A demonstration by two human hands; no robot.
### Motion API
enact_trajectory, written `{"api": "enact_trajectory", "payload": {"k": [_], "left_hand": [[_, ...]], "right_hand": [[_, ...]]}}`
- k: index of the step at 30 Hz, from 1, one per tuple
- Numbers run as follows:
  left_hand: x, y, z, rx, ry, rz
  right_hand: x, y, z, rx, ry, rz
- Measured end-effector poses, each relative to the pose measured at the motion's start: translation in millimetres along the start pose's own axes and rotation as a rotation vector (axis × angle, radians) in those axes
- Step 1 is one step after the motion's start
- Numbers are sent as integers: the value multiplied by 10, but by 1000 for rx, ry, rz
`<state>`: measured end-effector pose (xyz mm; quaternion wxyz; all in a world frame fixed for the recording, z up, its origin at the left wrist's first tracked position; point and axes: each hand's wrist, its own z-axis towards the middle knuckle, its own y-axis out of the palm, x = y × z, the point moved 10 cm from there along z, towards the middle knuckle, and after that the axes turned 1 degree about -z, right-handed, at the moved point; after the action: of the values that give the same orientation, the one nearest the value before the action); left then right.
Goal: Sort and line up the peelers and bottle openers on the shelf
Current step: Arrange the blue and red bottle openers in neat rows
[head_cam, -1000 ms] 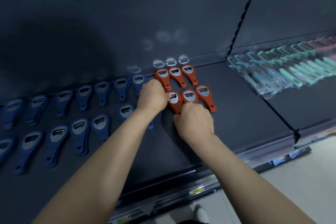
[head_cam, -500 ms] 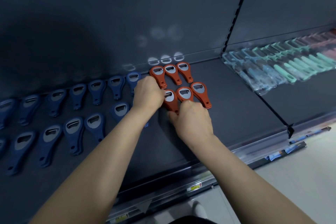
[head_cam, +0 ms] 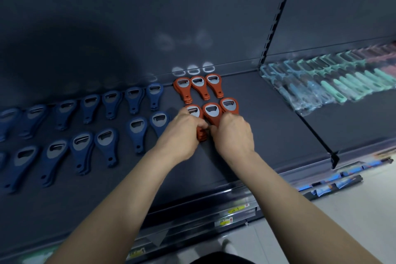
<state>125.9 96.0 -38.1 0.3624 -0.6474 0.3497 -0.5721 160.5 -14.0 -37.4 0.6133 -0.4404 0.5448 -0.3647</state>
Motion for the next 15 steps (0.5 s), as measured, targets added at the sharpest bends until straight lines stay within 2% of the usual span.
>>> {"api": "enact_trajectory", "payload": {"k": [4,8,12,15], "left_hand": [[38,20,-28,54,10,-28],[164,-32,-81,142,108,-29],[20,-4,-90,182,-5,-169],[38,31,-118,193,8,-161]], "right_hand": [[22,8,4,-3,7,31],[29,7,-3,-2,-21,41],[44,-74,-56,60,-68,28],[142,-210,-67,144,-72,39]]}}
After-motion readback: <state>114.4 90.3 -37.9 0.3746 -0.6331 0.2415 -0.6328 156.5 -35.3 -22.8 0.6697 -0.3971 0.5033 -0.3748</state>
